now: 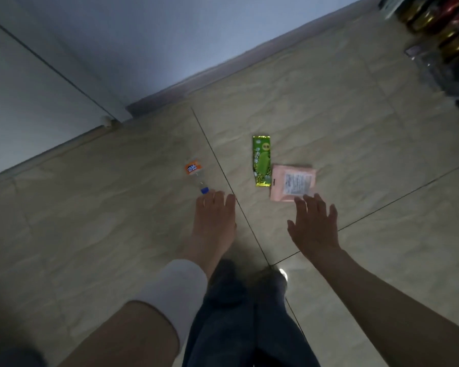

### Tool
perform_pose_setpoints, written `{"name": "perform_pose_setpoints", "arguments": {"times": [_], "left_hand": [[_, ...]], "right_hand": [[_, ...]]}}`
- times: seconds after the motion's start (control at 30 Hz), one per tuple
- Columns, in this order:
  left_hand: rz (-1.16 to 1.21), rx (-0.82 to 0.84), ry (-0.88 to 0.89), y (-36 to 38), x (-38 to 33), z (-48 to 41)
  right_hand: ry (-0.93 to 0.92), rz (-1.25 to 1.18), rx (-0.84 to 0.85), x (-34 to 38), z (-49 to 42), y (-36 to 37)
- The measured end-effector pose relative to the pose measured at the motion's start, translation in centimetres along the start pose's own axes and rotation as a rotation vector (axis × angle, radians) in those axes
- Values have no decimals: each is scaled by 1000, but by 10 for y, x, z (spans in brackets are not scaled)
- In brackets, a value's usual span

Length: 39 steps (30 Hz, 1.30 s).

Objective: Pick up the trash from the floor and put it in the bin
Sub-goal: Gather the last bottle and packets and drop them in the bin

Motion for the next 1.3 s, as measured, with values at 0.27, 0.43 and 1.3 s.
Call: {"name": "perform_pose_setpoints", "arguments": {"times": [0.27,0.43,1.3], "left_hand": [[-4,77,-52,16,-43,-92],[78,137,-165,46,-57,-159],[132,-115,-129,182,-6,-367]], "right_hand": [[19,8,142,-75,-70,24],[-7,-29,206,-103,-134,44],[19,-602,593,-128,-365,222]]}}
Point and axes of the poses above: each hand's wrist, its own z-axis away from the middle knuckle, its own y-axis out of the palm, x = y × z, the point moved 9 cm from there along -z, towards the middle knuckle, and after that the axes turned 3 degrees about x, right-handed, at the moved point
